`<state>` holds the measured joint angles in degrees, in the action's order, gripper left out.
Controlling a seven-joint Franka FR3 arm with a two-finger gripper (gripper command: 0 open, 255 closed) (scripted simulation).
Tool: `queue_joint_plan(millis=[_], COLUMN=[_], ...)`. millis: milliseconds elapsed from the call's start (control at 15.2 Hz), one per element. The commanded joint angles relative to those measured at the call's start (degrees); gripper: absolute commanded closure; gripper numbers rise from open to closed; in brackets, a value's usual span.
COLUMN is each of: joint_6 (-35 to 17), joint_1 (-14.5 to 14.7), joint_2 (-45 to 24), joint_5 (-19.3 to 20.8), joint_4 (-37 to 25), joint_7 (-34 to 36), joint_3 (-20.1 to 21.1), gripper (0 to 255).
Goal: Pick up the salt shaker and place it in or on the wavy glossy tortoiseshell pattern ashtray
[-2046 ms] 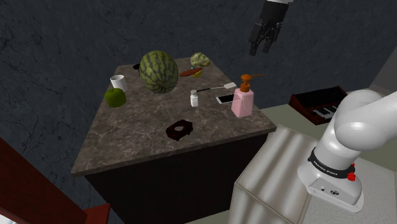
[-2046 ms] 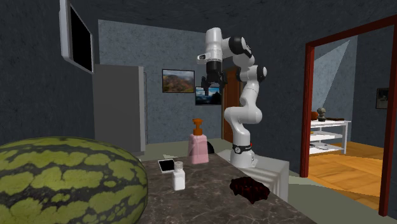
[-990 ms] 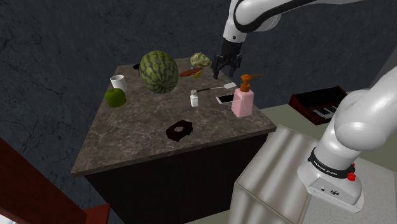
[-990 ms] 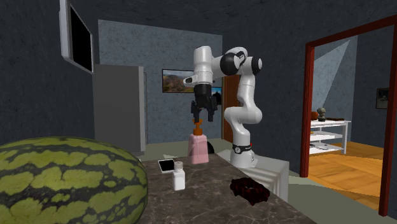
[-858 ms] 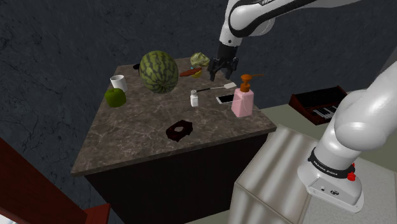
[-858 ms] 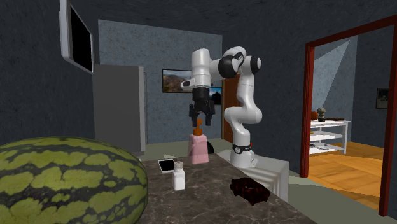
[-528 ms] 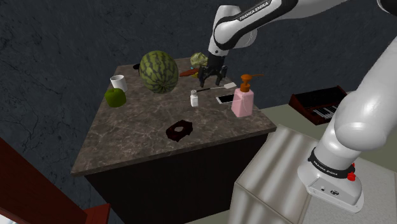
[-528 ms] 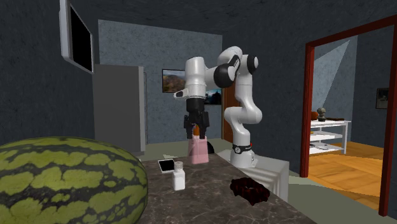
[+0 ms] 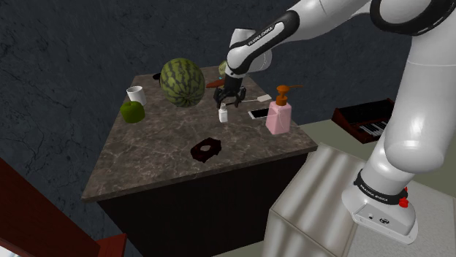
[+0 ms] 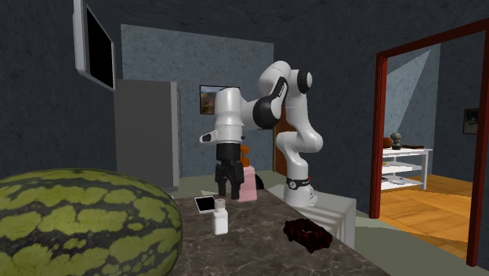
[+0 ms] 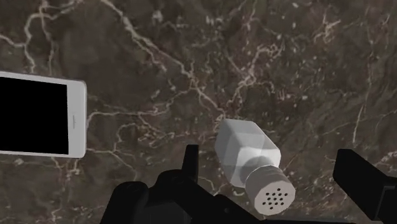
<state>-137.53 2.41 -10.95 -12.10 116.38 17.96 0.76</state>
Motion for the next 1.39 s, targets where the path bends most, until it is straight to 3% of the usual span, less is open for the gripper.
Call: queue_joint_plan(millis=[0, 396, 924, 990, 1320], joint_6=[-0.7, -4.6, -4.6, -4.6, -4.6], joint_1=[0.1, 0.4, 0.4, 0.4, 0.4], joint_2=[-1.8, -5.6, -5.6, -5.6, -5.5], joint_5=[-0.2, -0.8, -0.8, -0.8, -0.7], joint_4=[-1.2, -1.1, -1.1, -1.1, -1.1], joint_7=[0.2, -0.1, -0.1, -0.1, -0.1], joint_3=[0.1, 0.4, 0.4, 0.4, 0.4], gripper=[0, 0, 0, 255, 255])
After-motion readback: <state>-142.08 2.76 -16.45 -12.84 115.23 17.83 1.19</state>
